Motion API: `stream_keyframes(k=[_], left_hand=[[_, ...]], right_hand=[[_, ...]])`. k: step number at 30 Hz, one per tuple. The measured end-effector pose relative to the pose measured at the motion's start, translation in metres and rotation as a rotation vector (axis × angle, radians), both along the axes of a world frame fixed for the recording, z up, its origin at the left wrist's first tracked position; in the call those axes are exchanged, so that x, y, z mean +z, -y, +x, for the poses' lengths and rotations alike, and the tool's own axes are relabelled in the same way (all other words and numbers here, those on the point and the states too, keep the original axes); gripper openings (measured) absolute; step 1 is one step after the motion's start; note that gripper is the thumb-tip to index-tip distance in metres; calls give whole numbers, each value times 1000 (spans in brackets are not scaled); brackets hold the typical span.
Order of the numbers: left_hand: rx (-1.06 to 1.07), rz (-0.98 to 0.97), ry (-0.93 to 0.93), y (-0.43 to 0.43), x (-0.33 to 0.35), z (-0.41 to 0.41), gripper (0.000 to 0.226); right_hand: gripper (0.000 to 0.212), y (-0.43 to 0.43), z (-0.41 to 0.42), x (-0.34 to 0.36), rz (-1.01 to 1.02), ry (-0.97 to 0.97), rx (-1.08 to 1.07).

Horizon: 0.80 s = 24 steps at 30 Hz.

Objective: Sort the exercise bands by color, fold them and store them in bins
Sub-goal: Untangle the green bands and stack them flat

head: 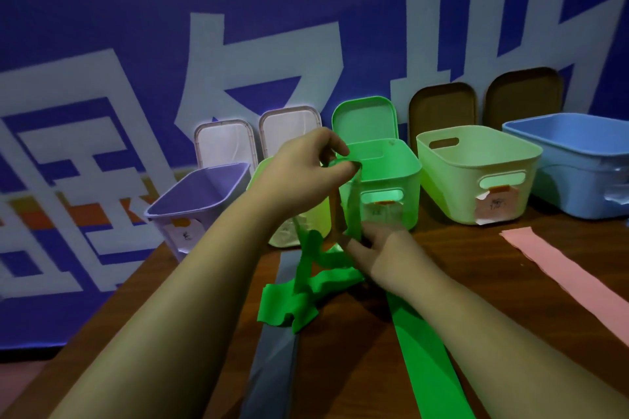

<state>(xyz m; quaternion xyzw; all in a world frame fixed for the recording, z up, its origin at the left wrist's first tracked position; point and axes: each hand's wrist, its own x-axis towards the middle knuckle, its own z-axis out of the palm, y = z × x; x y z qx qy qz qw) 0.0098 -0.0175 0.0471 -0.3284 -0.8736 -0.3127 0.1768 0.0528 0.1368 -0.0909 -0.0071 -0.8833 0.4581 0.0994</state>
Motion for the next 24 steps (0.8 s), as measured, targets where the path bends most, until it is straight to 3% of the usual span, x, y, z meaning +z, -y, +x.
stream_keyframes(k=[2, 6, 10, 16, 19, 24], left_hand=[[45, -51, -32, 11, 5, -2, 30], [202, -437, -89, 47, 14, -10, 44], [229, -692, 26, 66, 6, -17, 52], [-36, -639, 425, 65, -19, -3, 71], [-104, -646, 431, 63, -33, -3, 65], [-112, -489, 326, 49, -59, -6, 43]], right_hand=[[20, -10, -4, 1, -26, -58, -61], [28, -28, -3, 4, -22, -118, -245], [37, -36, -5, 4, -2, -180, -334], [39, -27, 1, 8, -243, -156, -177], [45, -23, 2, 11, -509, -44, -99], [48, -21, -1, 8, -561, 12, -56]])
